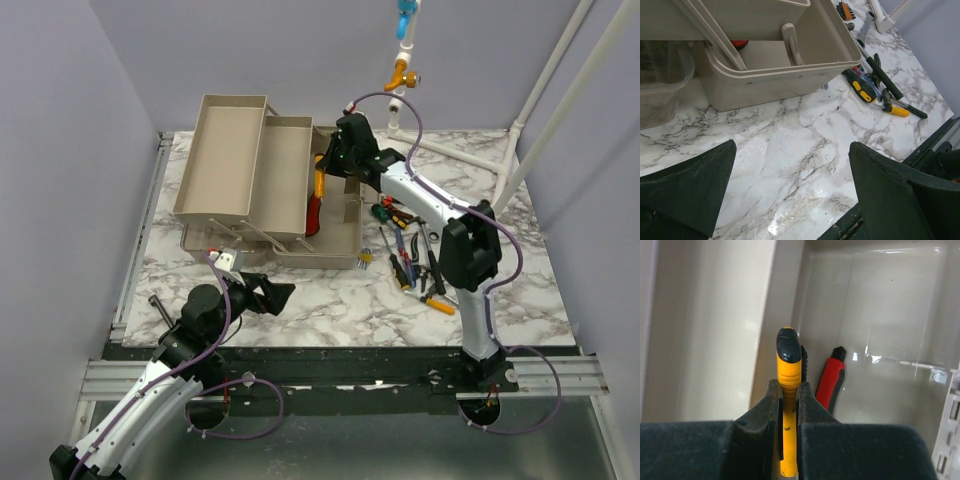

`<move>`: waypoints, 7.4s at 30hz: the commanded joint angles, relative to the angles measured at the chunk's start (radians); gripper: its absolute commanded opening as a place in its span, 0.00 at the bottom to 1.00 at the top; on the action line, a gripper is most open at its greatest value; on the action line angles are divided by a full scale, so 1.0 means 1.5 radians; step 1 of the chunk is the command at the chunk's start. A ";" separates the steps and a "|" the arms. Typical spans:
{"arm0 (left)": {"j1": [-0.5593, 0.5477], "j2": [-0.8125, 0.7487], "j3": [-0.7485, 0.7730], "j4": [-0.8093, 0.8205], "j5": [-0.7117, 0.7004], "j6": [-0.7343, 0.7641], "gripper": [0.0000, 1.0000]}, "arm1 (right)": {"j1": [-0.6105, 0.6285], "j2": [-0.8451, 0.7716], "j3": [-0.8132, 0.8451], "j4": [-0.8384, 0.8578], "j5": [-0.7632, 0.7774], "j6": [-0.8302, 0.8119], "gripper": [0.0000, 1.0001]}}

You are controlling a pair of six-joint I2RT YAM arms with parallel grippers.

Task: Pack the tool kit

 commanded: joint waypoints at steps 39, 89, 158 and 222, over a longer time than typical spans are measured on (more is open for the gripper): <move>-0.130 0.047 0.004 0.072 0.038 0.025 0.98 | -0.005 -0.446 -0.501 -0.118 0.214 -0.078 0.56; -0.134 0.183 0.084 0.214 0.136 -0.185 0.99 | -0.006 -0.677 -0.710 -0.001 -0.014 -0.088 0.01; 0.087 0.668 0.948 -0.486 -0.306 0.199 0.00 | -0.004 -0.832 -0.749 0.108 -0.107 -0.065 0.74; 0.193 0.503 0.661 -0.149 0.382 -0.027 0.97 | -0.106 -0.375 -0.710 -0.061 0.055 -0.046 0.09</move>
